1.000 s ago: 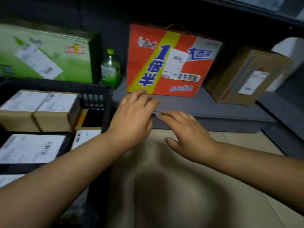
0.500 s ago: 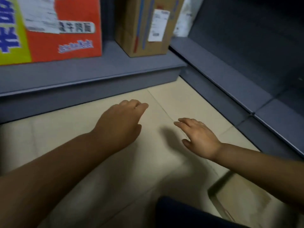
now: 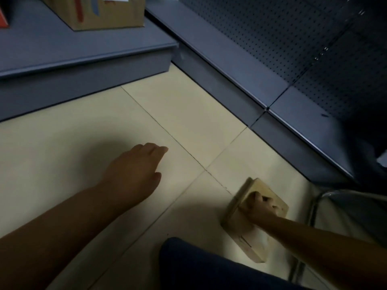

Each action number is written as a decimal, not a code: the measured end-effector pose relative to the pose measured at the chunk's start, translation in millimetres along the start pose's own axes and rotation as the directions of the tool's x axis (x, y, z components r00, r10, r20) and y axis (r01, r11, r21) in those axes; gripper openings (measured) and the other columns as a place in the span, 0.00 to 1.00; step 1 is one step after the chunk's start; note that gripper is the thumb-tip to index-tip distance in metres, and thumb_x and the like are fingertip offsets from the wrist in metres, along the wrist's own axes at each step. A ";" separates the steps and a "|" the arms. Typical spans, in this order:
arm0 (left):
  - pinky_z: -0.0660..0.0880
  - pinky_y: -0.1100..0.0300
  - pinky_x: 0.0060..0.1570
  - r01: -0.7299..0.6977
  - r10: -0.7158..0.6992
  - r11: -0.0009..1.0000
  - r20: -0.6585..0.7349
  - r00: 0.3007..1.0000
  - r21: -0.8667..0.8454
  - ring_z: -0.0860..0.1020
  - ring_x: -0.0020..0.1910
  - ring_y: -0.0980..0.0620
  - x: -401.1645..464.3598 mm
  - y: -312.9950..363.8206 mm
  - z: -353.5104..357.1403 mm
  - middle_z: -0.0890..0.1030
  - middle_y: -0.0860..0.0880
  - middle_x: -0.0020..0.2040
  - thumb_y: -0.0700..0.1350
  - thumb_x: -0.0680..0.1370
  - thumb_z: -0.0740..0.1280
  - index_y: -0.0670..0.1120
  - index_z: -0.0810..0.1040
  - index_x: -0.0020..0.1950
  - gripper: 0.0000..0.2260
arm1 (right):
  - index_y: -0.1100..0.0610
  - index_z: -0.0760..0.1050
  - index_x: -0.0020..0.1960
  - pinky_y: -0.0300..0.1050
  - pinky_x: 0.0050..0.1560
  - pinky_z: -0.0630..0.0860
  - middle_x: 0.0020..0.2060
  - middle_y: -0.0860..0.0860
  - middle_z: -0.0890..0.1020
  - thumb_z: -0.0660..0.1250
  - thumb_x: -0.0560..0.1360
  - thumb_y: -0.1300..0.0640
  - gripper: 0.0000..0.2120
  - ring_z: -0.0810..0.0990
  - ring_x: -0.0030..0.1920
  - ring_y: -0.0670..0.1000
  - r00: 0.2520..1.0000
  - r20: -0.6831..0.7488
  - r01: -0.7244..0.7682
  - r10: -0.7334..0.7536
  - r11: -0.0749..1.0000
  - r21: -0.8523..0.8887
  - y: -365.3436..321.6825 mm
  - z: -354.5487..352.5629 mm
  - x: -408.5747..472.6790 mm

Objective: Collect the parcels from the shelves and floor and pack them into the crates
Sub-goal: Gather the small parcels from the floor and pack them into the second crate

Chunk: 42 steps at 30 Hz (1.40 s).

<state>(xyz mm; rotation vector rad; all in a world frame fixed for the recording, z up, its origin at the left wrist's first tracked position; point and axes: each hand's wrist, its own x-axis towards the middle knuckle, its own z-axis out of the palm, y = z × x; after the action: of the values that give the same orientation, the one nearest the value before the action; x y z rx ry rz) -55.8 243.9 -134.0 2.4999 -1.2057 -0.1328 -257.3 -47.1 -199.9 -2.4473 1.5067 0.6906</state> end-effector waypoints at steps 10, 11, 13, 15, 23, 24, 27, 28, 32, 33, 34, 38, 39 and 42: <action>0.68 0.54 0.63 0.084 -0.083 0.996 0.101 0.991 -0.004 0.66 0.67 0.48 -4.3 -13.6 13.5 0.64 0.49 0.72 0.48 0.78 0.60 0.50 0.57 0.76 0.26 | 0.49 0.41 0.77 0.70 0.68 0.57 0.76 0.56 0.42 0.62 0.74 0.38 0.41 0.44 0.74 0.67 0.974 0.009 0.228 -0.228 0.973 0.020 -87.4 7.1 -16.4; 0.68 0.55 0.62 0.088 -0.087 0.996 0.110 0.990 -0.003 0.66 0.67 0.48 -6.2 -16.7 13.8 0.64 0.49 0.72 0.48 0.78 0.60 0.50 0.57 0.76 0.27 | 0.48 0.42 0.77 0.71 0.67 0.57 0.77 0.54 0.42 0.62 0.74 0.37 0.42 0.44 0.74 0.66 0.968 -0.015 0.250 -0.249 0.968 0.020 -96.0 9.1 -17.9; 0.67 0.56 0.62 0.098 -0.096 0.995 0.128 0.987 -0.007 0.66 0.67 0.48 -10.7 -23.8 13.9 0.64 0.48 0.72 0.48 0.78 0.60 0.49 0.57 0.76 0.27 | 0.48 0.45 0.76 0.71 0.66 0.60 0.77 0.53 0.44 0.62 0.73 0.37 0.40 0.47 0.75 0.64 0.964 -0.074 0.260 -0.257 0.965 0.037 -103.9 10.2 -15.5; 0.68 0.56 0.62 0.115 -0.113 0.993 0.122 0.986 -0.006 0.67 0.66 0.46 -14.7 -31.6 13.6 0.65 0.47 0.72 0.48 0.78 0.61 0.48 0.59 0.75 0.26 | 0.50 0.50 0.75 0.69 0.63 0.64 0.76 0.54 0.48 0.63 0.73 0.38 0.38 0.52 0.73 0.63 0.963 -0.149 0.234 -0.223 0.971 0.055 -100.6 9.0 -10.2; 0.68 0.57 0.61 0.136 -0.131 0.991 0.177 0.975 -0.011 0.67 0.66 0.48 -9.9 -29.6 30.5 0.65 0.48 0.71 0.49 0.78 0.60 0.49 0.57 0.76 0.27 | 0.47 0.48 0.73 0.71 0.62 0.65 0.72 0.52 0.50 0.65 0.62 0.27 0.49 0.52 0.70 0.64 0.988 -0.156 0.039 -0.007 0.978 0.204 -64.6 14.5 -10.5; 0.68 0.57 0.61 0.134 -0.127 0.991 0.187 0.974 -0.025 0.67 0.66 0.48 -9.1 -26.6 34.3 0.65 0.48 0.71 0.49 0.79 0.60 0.49 0.57 0.76 0.26 | 0.46 0.47 0.73 0.71 0.61 0.65 0.72 0.52 0.51 0.64 0.62 0.27 0.50 0.53 0.70 0.64 0.989 -0.140 0.076 -0.050 0.979 0.187 -66.8 15.1 -11.8; 0.68 0.57 0.61 0.131 -0.121 0.991 0.205 0.971 -0.032 0.67 0.66 0.49 -9.3 -20.3 43.5 0.64 0.49 0.72 0.50 0.79 0.59 0.50 0.56 0.76 0.26 | 0.45 0.44 0.75 0.73 0.64 0.59 0.75 0.51 0.48 0.63 0.63 0.26 0.50 0.49 0.73 0.64 0.983 -0.093 0.170 -0.158 0.977 0.128 -79.0 18.0 -17.7; 0.68 0.57 0.61 0.131 -0.123 0.991 0.213 0.969 -0.027 0.67 0.66 0.49 -9.8 -19.1 45.9 0.64 0.49 0.71 0.50 0.79 0.59 0.50 0.56 0.76 0.26 | 0.45 0.44 0.75 0.74 0.65 0.56 0.76 0.51 0.45 0.63 0.64 0.27 0.50 0.46 0.74 0.64 0.980 -0.081 0.192 -0.183 0.975 0.110 -83.9 20.1 -19.4; 0.69 0.57 0.61 0.151 -0.145 0.988 0.253 0.957 -0.006 0.67 0.66 0.49 -10.7 -18.8 51.1 0.64 0.49 0.71 0.50 0.79 0.58 0.50 0.55 0.76 0.25 | 0.47 0.41 0.77 0.74 0.67 0.49 0.76 0.52 0.39 0.60 0.66 0.26 0.51 0.39 0.75 0.64 0.961 -0.053 0.271 -0.271 0.962 0.006 -103.0 28.3 -20.9; 0.69 0.57 0.61 0.156 -0.149 0.988 0.260 0.954 -0.005 0.67 0.66 0.49 -10.8 -19.5 51.5 0.64 0.49 0.71 0.50 0.80 0.57 0.50 0.55 0.76 0.25 | 0.47 0.40 0.76 0.74 0.67 0.49 0.76 0.52 0.39 0.59 0.66 0.25 0.51 0.38 0.75 0.64 0.953 -0.056 0.297 -0.297 0.955 -0.013 -107.3 30.6 -20.5; 0.69 0.57 0.61 0.160 -0.153 0.987 0.263 0.952 -0.004 0.67 0.66 0.49 -10.7 -20.3 51.7 0.64 0.49 0.71 0.50 0.80 0.57 0.50 0.55 0.76 0.25 | 0.46 0.39 0.76 0.73 0.67 0.48 0.76 0.51 0.39 0.59 0.66 0.25 0.50 0.38 0.75 0.64 0.941 -0.064 0.330 -0.331 0.944 -0.031 -111.0 32.9 -20.0; 0.68 0.58 0.60 0.171 -0.165 0.985 0.254 0.953 0.001 0.68 0.66 0.49 -10.8 -22.8 53.7 0.65 0.49 0.71 0.50 0.80 0.57 0.50 0.55 0.76 0.25 | 0.42 0.36 0.74 0.67 0.70 0.42 0.76 0.48 0.39 0.58 0.66 0.27 0.48 0.38 0.75 0.58 0.836 -0.073 0.541 -0.543 0.839 -0.047 -116.4 38.9 -17.6; 0.67 0.58 0.60 0.172 -0.167 0.985 0.253 0.953 0.003 0.67 0.66 0.49 -10.5 -22.7 54.4 0.65 0.49 0.71 0.50 0.80 0.58 0.50 0.55 0.76 0.25 | 0.42 0.36 0.74 0.65 0.71 0.42 0.76 0.48 0.39 0.59 0.67 0.28 0.48 0.39 0.76 0.56 0.792 -0.084 0.603 -0.605 0.796 -0.052 -116.4 38.4 -17.5; 0.67 0.58 0.60 0.173 -0.164 0.985 0.257 0.952 -0.010 0.67 0.66 0.49 -10.0 -22.6 58.4 0.65 0.48 0.71 0.49 0.80 0.57 0.50 0.55 0.76 0.25 | 0.45 0.40 0.76 0.55 0.73 0.45 0.77 0.49 0.44 0.61 0.68 0.31 0.47 0.44 0.76 0.54 0.674 -0.209 0.702 -0.709 0.702 -0.118 -112.4 32.7 -16.3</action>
<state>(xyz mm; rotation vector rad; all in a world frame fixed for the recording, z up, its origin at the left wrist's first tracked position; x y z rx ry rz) -59.3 248.1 -197.2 2.6141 -1.0689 -0.5292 -173.9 31.1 -230.0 -2.8908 0.4556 0.2509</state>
